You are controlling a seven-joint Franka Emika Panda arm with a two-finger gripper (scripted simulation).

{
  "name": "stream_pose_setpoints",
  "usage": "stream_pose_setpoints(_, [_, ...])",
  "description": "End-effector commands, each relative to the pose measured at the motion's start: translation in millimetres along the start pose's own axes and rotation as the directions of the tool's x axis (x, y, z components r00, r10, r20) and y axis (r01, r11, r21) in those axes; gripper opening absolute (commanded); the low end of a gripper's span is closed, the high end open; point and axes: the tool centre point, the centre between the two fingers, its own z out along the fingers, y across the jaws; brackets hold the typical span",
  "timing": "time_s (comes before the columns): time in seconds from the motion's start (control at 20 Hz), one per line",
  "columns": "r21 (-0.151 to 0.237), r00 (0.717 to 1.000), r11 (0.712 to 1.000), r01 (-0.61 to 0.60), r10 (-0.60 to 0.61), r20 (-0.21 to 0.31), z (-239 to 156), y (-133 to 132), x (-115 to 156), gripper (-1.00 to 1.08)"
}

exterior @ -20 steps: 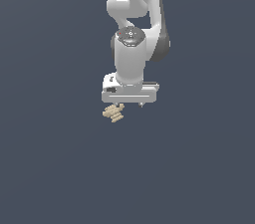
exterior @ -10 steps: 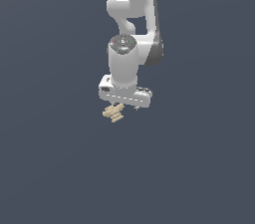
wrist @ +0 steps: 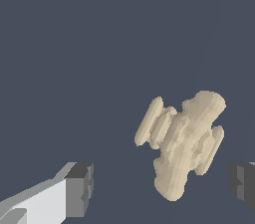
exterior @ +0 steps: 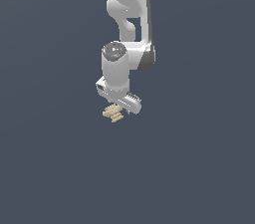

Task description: Pick up the object and move it to a goal position.

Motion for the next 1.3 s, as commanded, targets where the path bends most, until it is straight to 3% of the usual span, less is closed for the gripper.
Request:
stream_pose_setpoints(0.0, [-0.001,0.996,0.996,-0.089,0.089,0.001,7.5,8.5,-0.6,1.00])
stream_pose_setpoints(0.6, [-0.007,0.925,0.924,-0.381,0.381,-0.003,31.2,39.4,-3.5,1.00])
stream_pose_setpoints(0.9, [-0.008,0.902,0.902,-0.431,0.431,-0.005,35.1,45.2,-4.2,1.00])
stream_pose_setpoints(1.25, [-0.008,0.903,0.903,-0.430,0.430,-0.005,40.4,45.4,-4.3,1.00])
